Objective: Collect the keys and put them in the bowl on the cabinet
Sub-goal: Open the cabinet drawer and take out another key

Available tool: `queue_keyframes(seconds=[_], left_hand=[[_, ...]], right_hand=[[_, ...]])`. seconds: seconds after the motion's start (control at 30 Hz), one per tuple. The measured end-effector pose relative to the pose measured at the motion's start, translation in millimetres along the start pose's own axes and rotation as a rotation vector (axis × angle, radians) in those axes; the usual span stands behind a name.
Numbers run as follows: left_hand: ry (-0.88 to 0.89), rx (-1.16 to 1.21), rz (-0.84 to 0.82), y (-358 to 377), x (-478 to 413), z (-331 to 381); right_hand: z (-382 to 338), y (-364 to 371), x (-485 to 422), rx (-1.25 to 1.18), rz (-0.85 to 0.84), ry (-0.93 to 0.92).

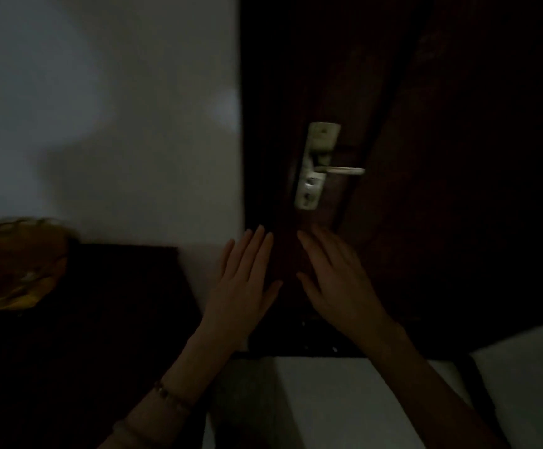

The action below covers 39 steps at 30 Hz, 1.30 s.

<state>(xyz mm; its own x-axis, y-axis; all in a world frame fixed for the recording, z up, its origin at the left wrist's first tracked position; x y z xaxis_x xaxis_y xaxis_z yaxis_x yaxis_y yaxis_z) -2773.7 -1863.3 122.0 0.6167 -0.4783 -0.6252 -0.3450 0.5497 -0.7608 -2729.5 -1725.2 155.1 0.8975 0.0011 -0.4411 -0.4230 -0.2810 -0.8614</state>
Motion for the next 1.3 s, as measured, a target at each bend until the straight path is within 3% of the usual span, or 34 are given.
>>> queue_keyframes(seconds=[0.5,0.87,1.3], left_hand=[[0.292,0.157,-0.277,39.0,16.9,261.9],[0.838,0.4,-0.374,52.2,47.6,485.6],[1.505,0.797,-0.435,61.5,129.9,742.8]], right_hand=[[120.3,-151.2,230.7,0.436,0.085,0.533],[166.1,-248.6,423.6,0.59,0.191,1.103],[168.5,-329.3,613.1,0.763,0.367,1.833]])
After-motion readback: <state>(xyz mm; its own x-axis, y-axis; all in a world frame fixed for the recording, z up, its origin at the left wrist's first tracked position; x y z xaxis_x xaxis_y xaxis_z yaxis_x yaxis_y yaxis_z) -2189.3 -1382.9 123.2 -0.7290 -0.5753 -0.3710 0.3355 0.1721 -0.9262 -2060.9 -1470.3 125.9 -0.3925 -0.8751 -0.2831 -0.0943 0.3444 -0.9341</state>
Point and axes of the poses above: each hand's wrist, its own x-axis away from the middle knuckle, its own y-axis out of the palm, z = x × y, the point moved 4 cm from there along -x, towards the middle knuckle, and after that the axes turned 6 degrees about z, right-handed, at the moved point
